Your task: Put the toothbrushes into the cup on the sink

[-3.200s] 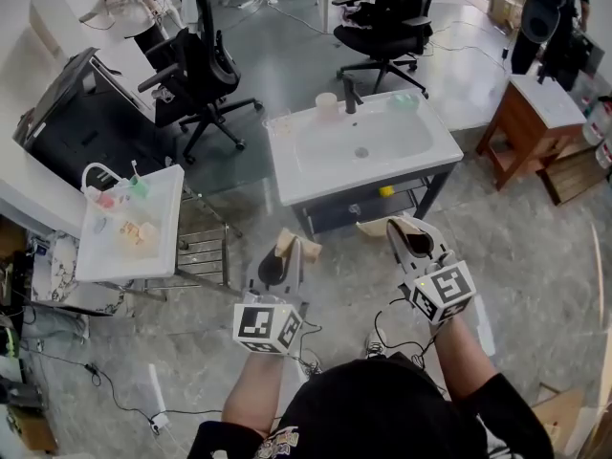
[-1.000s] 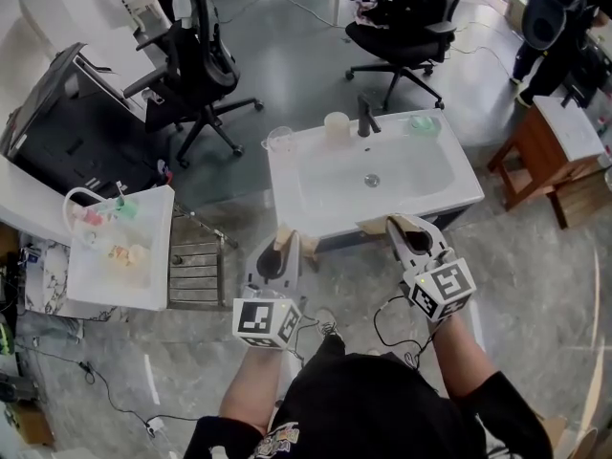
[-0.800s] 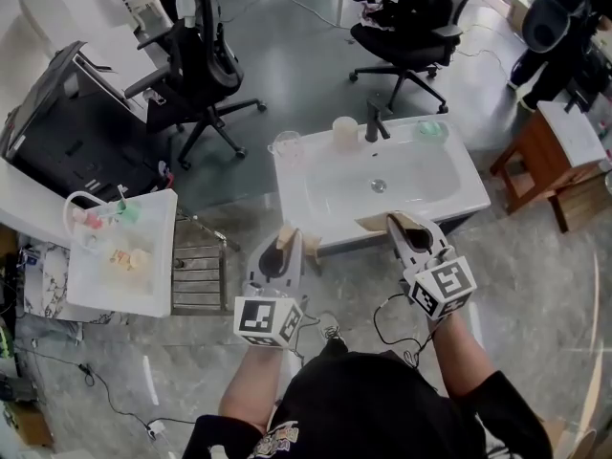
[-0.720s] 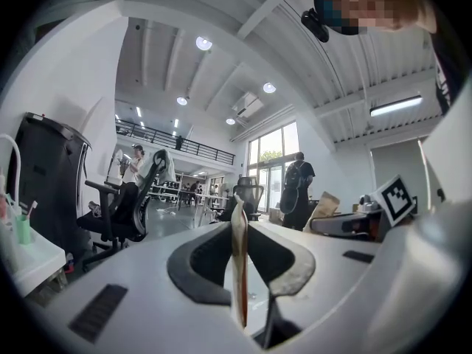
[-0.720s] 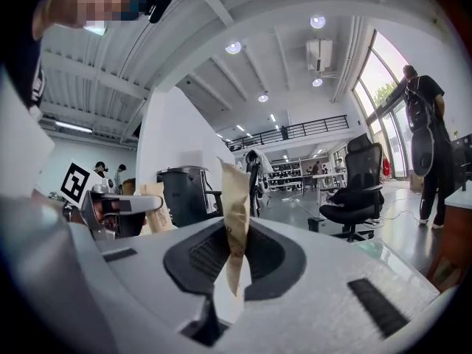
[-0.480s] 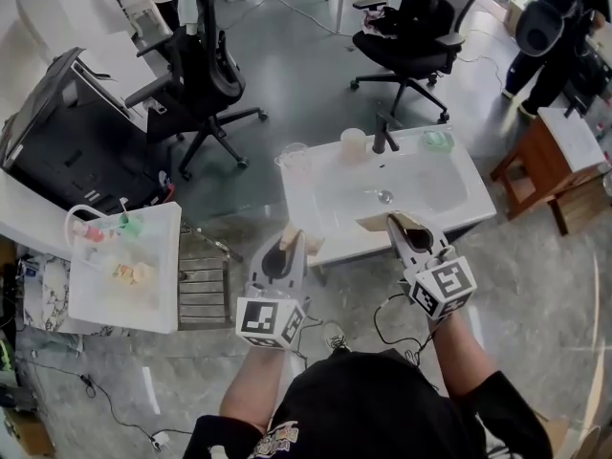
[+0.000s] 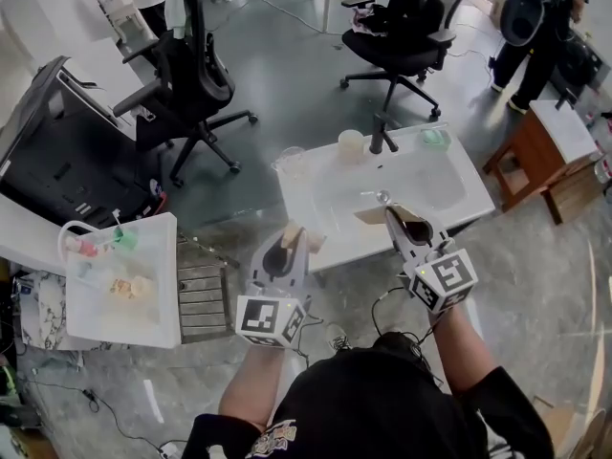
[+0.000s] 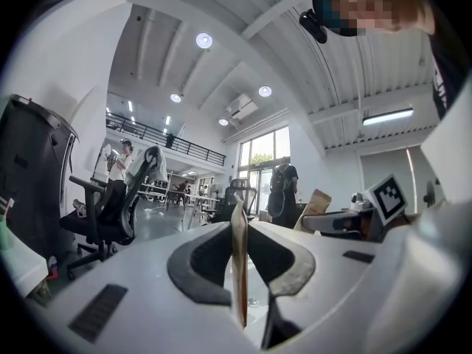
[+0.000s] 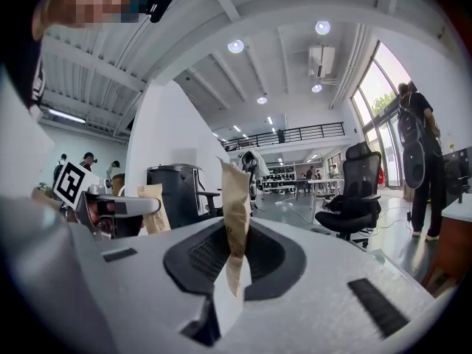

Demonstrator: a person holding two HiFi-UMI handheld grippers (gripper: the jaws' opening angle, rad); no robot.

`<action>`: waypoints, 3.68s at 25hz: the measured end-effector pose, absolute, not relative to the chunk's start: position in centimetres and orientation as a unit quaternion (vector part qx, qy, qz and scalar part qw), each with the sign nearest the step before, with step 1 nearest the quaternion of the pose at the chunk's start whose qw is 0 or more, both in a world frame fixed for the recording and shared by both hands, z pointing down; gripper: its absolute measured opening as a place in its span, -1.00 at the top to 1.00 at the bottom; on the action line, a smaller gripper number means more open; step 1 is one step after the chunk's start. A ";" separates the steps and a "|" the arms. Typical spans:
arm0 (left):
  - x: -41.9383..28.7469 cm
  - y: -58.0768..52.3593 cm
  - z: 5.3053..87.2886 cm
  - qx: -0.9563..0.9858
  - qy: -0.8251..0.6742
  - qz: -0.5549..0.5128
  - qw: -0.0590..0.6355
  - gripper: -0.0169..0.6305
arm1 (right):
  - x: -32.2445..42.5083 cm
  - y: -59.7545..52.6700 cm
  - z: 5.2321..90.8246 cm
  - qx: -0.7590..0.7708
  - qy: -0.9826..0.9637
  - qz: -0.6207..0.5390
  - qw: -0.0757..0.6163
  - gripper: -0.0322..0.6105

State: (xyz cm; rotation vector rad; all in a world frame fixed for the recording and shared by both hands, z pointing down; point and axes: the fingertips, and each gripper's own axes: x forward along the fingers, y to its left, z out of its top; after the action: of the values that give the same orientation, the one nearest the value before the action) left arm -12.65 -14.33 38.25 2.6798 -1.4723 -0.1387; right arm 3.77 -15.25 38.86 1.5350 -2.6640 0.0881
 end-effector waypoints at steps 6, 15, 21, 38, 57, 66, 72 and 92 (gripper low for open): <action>-12.4 -15.2 38.3 0.876 -0.478 -0.044 0.043 0.76 | 3.6 -16.5 38.2 0.497 -0.867 0.020 0.035 0.77; -11.1 -18.1 38.6 0.863 -0.502 -0.041 0.042 0.76 | 5.0 -21.5 38.2 0.473 -0.880 0.012 0.037 0.77; -9.8 -20.7 38.3 0.851 -0.522 -0.039 0.049 0.76 | 6.4 -26.1 38.1 0.458 -0.888 0.009 0.041 0.77; -7.4 -24.6 38.3 0.824 -0.563 -0.032 0.048 0.76 | 6.9 -37.7 39.6 0.436 -0.898 -0.024 0.055 0.76; -8.1 -26.2 39.9 0.801 -0.595 -0.007 0.059 0.76 | 5.4 -46.0 50.5 0.442 -0.887 0.022 0.129 0.76; -8.9 -26.9 41.0 0.795 -0.603 0.001 0.069 0.76 | 4.9 -47.4 55.2 0.438 -0.881 0.049 0.170 0.73; -9.2 -26.9 41.5 0.793 -0.604 0.003 0.075 0.76 | 4.5 -47.4 56.7 0.424 -0.885 0.060 0.185 0.64; -10.4 -24.5 40.5 0.807 -0.586 -0.020 0.070 0.76 | 3.6 -43.6 51.8 0.417 -0.895 0.035 0.154 0.38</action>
State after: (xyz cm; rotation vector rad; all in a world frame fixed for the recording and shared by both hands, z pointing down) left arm -10.44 -24.51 40.54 2.4268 -1.7639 -0.0589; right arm 3.64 -43.57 51.80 1.1956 -2.5663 0.0994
